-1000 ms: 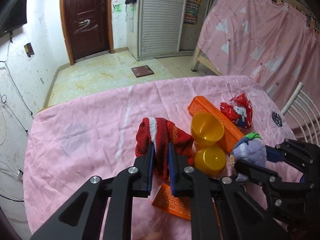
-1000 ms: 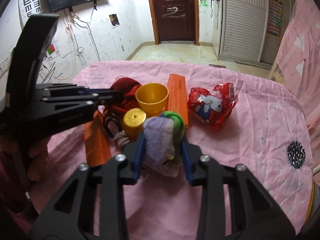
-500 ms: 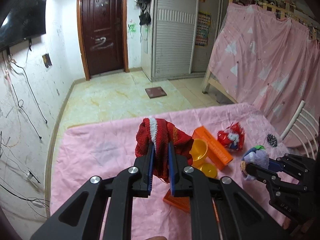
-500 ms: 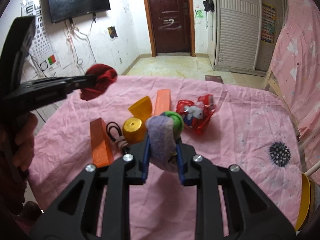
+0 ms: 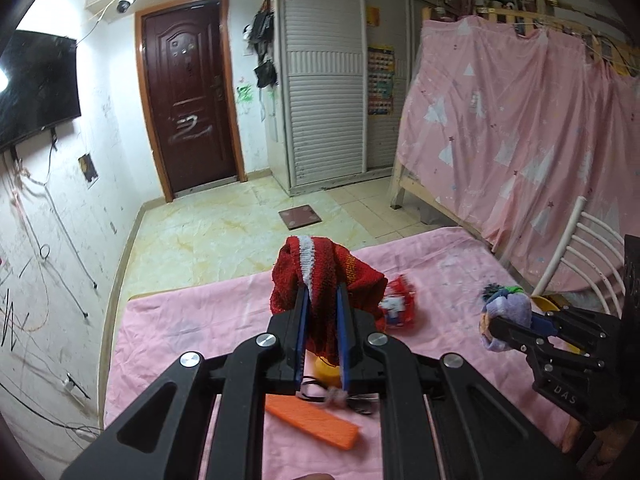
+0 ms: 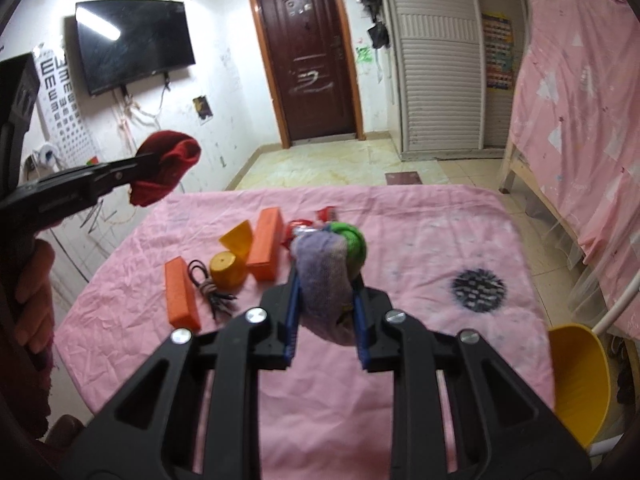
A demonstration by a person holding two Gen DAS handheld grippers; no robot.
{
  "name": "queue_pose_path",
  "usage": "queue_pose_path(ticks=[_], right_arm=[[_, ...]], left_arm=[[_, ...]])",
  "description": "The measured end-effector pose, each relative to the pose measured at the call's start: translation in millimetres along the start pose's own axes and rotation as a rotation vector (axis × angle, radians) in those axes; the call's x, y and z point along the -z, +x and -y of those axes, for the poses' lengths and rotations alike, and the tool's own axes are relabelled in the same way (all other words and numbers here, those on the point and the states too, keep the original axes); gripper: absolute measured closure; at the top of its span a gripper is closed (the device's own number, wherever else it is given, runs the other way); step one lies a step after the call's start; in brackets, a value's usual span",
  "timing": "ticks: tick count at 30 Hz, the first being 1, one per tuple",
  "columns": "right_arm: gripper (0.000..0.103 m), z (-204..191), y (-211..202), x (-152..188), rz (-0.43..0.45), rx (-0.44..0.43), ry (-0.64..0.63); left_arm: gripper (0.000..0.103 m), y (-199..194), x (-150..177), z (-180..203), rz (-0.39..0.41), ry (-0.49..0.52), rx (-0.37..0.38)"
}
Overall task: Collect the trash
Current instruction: 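Carry the red hat and purple plush over the yellow bin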
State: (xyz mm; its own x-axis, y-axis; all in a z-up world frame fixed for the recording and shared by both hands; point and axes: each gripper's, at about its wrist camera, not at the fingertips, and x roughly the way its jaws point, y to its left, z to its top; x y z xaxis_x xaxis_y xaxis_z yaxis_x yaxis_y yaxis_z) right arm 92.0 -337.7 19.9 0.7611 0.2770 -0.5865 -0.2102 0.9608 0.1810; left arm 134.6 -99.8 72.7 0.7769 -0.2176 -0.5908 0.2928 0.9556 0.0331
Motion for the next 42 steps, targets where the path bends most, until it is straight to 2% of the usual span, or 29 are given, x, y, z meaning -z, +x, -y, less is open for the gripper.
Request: queue_pose_path(ticks=[13,23,33,38,42], right_arm=[[0.081,77,-59,7,0.127,0.068,0.108],[0.081,136,-95,18,0.193,0.175,0.199],[0.079,189,-96,38,0.148,0.324,0.293],[0.078,206,-93,45,0.136,0.331,0.331],[0.066,218,-89,48,0.125,0.343,0.358]], left_arm=[[0.097,-11,-14,95,0.026,0.096,0.045],[0.097,1,-18,174,0.008,0.15,0.133],[0.097,23,-18,260,-0.032,0.179,0.249],[0.097,43,-18,287,-0.071,0.185,0.267],[0.097,50,-15,304,-0.095,0.197,0.283]])
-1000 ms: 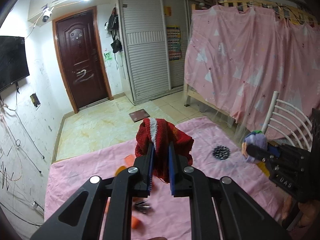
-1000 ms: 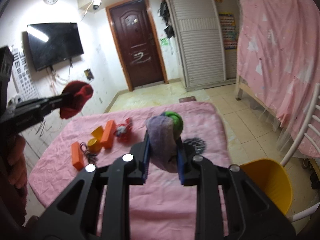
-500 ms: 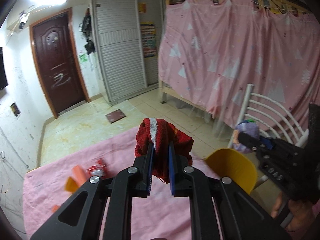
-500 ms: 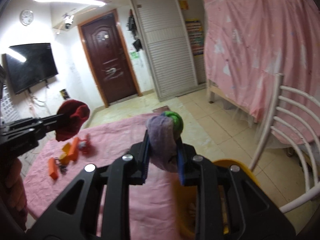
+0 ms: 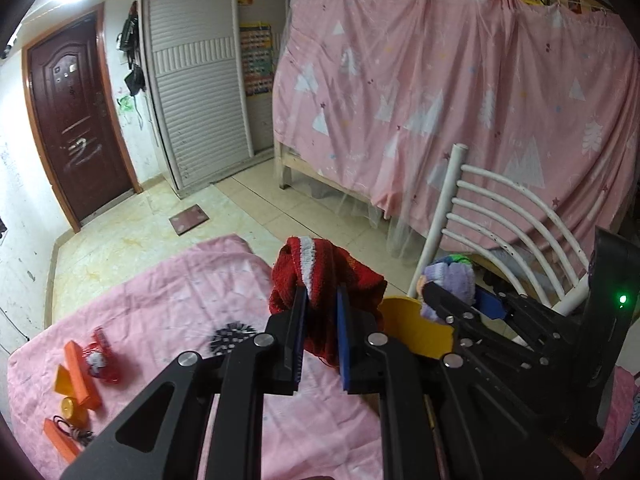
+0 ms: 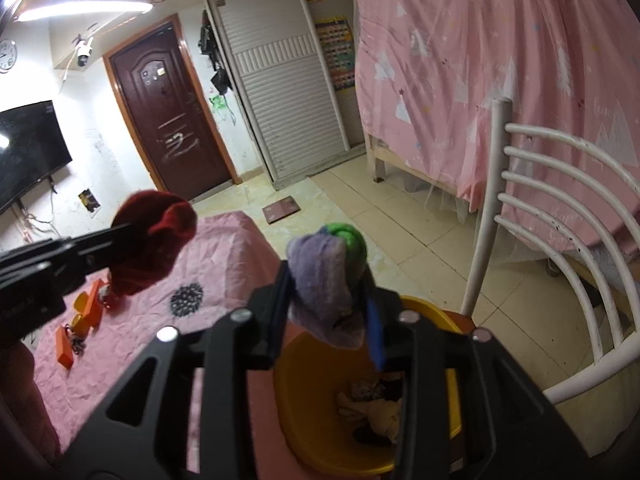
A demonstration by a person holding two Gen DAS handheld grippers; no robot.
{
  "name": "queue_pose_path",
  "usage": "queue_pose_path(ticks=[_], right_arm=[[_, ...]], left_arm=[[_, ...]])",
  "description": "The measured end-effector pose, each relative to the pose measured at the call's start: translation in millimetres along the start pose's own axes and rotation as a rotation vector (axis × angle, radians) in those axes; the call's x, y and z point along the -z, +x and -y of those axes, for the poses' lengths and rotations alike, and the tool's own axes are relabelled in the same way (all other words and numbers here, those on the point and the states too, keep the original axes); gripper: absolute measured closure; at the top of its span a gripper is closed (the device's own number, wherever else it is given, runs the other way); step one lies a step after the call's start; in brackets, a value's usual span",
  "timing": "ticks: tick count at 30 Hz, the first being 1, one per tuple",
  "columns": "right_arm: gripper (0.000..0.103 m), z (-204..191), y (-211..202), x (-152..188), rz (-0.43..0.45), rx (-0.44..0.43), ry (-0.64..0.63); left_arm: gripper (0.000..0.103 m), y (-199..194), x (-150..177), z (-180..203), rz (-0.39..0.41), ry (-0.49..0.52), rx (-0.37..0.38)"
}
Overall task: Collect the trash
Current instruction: 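Open both tools to drop the items into the yellow bin, then move both tools back over the remaining items on the bed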
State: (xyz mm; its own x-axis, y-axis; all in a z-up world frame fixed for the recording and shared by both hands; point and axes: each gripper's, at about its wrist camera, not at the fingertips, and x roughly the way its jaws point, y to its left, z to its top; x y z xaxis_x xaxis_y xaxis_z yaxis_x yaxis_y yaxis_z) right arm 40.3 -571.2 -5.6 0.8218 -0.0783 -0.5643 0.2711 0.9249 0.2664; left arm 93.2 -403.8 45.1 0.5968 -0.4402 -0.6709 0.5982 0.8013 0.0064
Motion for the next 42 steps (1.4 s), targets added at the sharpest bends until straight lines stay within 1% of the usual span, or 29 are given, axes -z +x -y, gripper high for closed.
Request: queue_pose_path(ticks=[1,3,6,7,8,9,10,11,14,21,22,24,26,29,32,34,42], right_arm=[[0.062,3,1,1,-0.003,0.003,0.005],[0.06,8,2,2,-0.006,0.007,0.019],[0.059,13,2,3,-0.004,0.01,0.032],[0.056,15,3,3,-0.002,0.01,0.035],[0.054,15,2,2,0.0,0.01,0.038],[0.05,15,2,2,0.003,0.01,0.04],[0.048,15,1,1,0.005,0.011,0.041],[0.048,15,1,1,0.007,0.009,0.043],[0.048,14,1,0,0.008,0.001,0.039],[0.047,-1,3,-1,0.002,-0.034,0.004],[0.045,-5,3,-1,0.001,-0.038,-0.002],[0.04,-14,4,0,-0.002,-0.046,-0.021],[0.039,-21,4,1,-0.002,-0.053,-0.034],[0.039,-34,2,3,-0.002,-0.068,-0.065],[0.039,-48,1,5,-0.003,-0.095,-0.089],[0.032,-54,2,6,-0.006,-0.106,-0.106],[0.032,-93,9,16,-0.044,-0.168,-0.162]], left_arm=[[0.097,3,-1,3,-0.007,-0.003,0.004],[0.097,8,-3,4,-0.025,-0.015,0.018],[0.088,15,-6,2,-0.051,-0.048,0.042],[0.081,15,-6,1,-0.053,-0.056,0.049],[0.067,14,-6,1,-0.052,-0.058,0.052],[0.059,13,-6,1,-0.049,-0.06,0.053],[0.049,11,-6,0,-0.041,-0.061,0.05],[0.047,9,-6,-1,-0.034,-0.061,0.047],[0.047,4,-5,-4,-0.024,-0.056,0.038],[0.045,-15,-7,-22,0.001,-0.082,0.019],[0.045,-19,-7,-24,0.005,-0.084,0.016],[0.043,-24,-7,-29,0.01,-0.088,0.008],[0.036,-29,-6,-35,0.01,-0.094,-0.01],[0.034,-38,-4,-48,0.025,-0.112,-0.027],[0.033,-46,0,-63,0.029,-0.125,-0.055],[0.033,-52,2,-76,0.03,-0.14,-0.075],[0.032,-85,11,-138,0.042,-0.17,-0.169]])
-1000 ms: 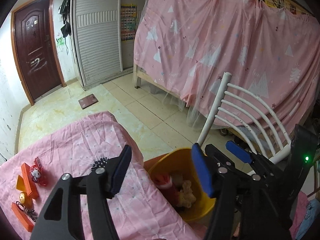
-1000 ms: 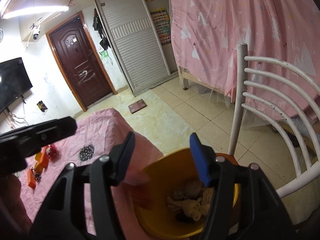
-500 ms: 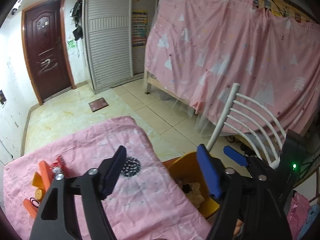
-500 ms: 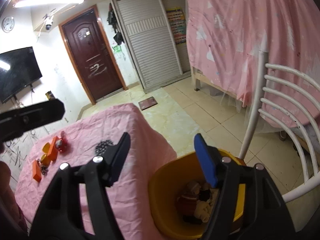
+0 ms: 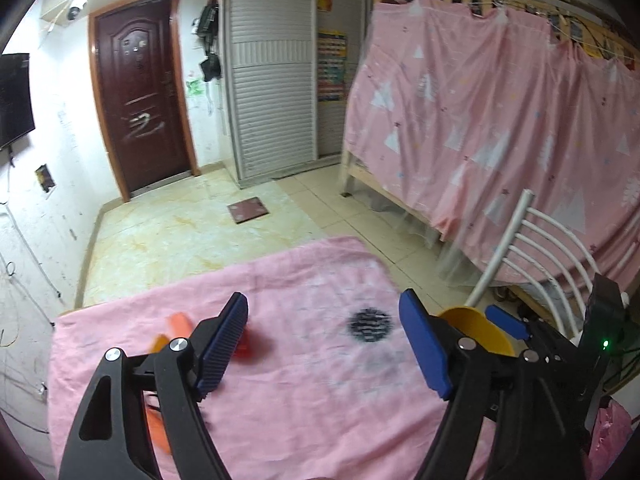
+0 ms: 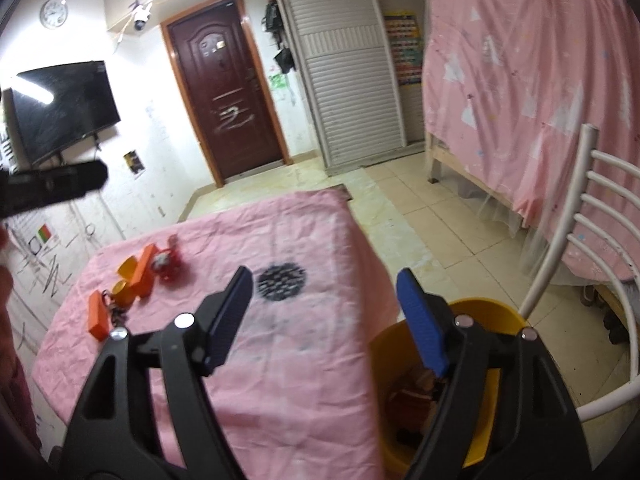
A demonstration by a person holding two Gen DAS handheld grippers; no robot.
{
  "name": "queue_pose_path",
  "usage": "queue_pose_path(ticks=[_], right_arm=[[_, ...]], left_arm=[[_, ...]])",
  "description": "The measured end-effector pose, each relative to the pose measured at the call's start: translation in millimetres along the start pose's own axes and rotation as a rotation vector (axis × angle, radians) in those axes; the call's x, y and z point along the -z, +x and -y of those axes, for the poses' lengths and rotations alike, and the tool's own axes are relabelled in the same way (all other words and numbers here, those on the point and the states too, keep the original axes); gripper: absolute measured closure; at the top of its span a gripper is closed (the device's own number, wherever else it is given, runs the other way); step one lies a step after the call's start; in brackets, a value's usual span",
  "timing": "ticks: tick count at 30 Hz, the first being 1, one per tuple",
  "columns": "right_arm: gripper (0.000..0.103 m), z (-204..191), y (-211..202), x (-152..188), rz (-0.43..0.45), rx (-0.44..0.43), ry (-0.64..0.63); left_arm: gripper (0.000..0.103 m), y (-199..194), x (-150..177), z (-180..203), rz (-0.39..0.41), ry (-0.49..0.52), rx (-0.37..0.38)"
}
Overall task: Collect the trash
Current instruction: 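Move both tools back over the remaining items on the bed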
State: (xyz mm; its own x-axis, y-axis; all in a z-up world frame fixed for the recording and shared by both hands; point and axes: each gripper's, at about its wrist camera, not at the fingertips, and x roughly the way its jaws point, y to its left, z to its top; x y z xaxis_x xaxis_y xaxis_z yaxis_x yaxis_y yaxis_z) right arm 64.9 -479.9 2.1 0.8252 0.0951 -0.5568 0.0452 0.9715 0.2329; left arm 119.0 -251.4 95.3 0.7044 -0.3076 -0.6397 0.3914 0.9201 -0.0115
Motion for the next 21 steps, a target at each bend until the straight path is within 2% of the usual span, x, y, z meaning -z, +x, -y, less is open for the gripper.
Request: queue_pose_path(ticks=[7,13,21], right_arm=[[0.031,-33,16,3,-0.043,-0.019,-0.056],[0.031,-56,29,1,-0.067,-0.052,-0.078],[0.027,-103,48,-3,-0.107,-0.077,-0.167]], left_arm=[[0.03,-16,8,-58,0.028,-0.003,-0.107],[0.029,-23,29,-112,0.004,-0.033,-0.178],[0.029,-18,64,-157,-0.067,-0.064,-0.172]])
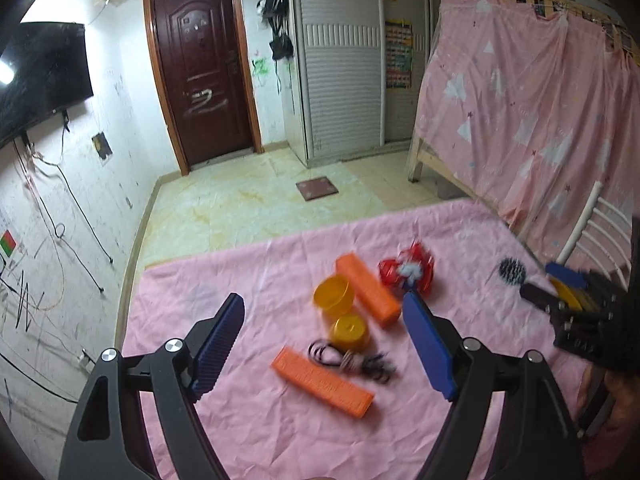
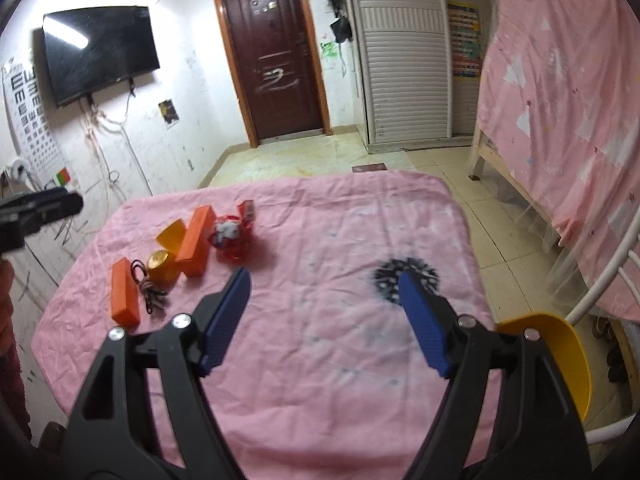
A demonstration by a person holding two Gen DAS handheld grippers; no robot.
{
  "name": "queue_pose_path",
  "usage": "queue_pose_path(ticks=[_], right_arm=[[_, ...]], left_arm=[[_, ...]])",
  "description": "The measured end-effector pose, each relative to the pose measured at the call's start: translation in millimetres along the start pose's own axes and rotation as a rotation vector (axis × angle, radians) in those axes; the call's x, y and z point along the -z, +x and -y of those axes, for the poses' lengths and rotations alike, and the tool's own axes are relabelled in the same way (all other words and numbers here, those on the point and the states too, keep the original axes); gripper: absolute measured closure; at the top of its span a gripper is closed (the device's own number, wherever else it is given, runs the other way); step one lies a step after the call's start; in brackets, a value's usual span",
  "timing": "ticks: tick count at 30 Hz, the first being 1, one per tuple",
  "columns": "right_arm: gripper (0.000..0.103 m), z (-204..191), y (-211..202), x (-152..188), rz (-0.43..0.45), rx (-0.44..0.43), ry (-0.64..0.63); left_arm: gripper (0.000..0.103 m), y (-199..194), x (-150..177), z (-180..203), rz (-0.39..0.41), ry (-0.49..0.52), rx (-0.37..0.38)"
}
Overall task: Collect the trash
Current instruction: 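Move both tools back over the remaining items on the bed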
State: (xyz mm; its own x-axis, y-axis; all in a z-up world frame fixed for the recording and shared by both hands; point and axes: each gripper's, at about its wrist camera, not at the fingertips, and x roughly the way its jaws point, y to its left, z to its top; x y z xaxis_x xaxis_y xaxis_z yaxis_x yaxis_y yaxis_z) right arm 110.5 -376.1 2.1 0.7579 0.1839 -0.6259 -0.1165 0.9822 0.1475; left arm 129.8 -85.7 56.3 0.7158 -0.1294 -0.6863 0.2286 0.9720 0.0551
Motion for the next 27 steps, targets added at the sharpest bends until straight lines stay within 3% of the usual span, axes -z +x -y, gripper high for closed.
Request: queue_pose_path(ticks=[5,9,13,16,27], right_arm=[[0.026,-17,12,-7,-0.02,-0.006,-0.033],[0.026,-29,25,-12,-0.039,-0.029,-0.041],[0.026,-40,37,-18,-0.058,-0.049,-0.055],[0.026,-48,45,-23,-0.071,-0.054,-0.072],[0.026,-60,71,-35,-0.106,-0.082,-0.078]], left_arm=[[0.028,12,29,-9,-0.071,0.004,0.035],[0.028,16,47,1,-0.074,0.04,0.053],[0.016,20,60,10,-0.051,0.104,0.061],[0.009,24,65,10,-0.044,0.172,0.1],[0.009,49,63,0,-0.052,0.317,0.107]])
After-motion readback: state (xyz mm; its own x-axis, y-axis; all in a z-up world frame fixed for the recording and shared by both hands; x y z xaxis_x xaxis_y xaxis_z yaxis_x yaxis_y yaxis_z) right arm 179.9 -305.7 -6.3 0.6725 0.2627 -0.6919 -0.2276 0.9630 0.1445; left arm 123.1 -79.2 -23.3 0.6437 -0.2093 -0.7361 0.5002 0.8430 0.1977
